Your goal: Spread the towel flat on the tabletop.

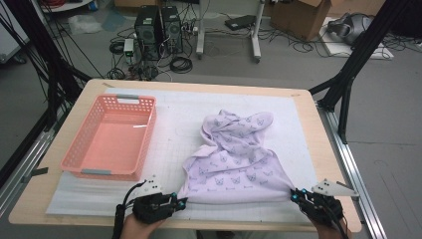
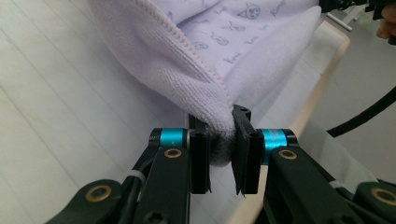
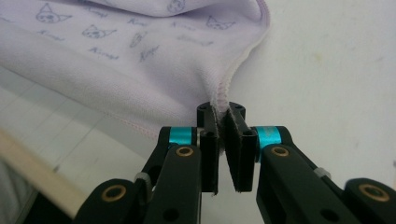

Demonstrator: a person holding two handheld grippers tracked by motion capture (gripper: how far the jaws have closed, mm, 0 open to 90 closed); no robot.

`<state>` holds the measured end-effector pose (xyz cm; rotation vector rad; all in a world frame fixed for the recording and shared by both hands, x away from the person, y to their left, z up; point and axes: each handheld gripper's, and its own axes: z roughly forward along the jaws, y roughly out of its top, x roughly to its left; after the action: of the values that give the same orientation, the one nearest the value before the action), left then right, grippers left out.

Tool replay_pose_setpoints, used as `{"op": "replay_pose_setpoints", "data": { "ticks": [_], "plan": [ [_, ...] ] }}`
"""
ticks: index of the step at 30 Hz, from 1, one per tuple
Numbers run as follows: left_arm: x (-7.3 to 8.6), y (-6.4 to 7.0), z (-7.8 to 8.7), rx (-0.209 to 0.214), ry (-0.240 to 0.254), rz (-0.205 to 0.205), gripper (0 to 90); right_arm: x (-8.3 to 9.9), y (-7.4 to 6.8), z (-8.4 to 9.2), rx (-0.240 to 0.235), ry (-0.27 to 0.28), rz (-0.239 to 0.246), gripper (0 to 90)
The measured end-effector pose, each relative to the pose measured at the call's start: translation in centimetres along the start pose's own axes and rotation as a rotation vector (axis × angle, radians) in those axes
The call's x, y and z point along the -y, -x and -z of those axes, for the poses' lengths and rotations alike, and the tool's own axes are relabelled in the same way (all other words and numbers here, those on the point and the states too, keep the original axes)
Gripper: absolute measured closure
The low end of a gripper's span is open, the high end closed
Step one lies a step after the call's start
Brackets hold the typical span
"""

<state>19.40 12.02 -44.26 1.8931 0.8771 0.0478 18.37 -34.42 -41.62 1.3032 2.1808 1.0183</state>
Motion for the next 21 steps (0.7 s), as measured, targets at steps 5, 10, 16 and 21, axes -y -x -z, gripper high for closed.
{"op": "replay_pose_setpoints", "data": {
  "ticks": [5, 10, 16, 21],
  "plan": [
    [1.3, 1.6, 1.0, 0.038, -0.013, 0.002, 78.1, 1.8, -1.2, 2.3, -0.01, -0.017, 0.004, 84.3],
    [2.1, 2.5, 1.9, -0.024, 0.01, -0.006, 72.1, 3.5, -2.1, 3.9, -0.003, -0.102, -0.005, 84.6],
    [1.7, 2.1, 2.8, -0.152, 0.119, 0.01, 49.2, 3.4, -1.7, 4.3, 0.002, -0.026, -0.048, 64.2],
    [0.8, 1.3, 2.4, -0.168, 0.159, 0.02, 43.2, 2.4, -1.3, 4.0, 0.028, 0.052, -0.036, 58.5]
  ]
}}
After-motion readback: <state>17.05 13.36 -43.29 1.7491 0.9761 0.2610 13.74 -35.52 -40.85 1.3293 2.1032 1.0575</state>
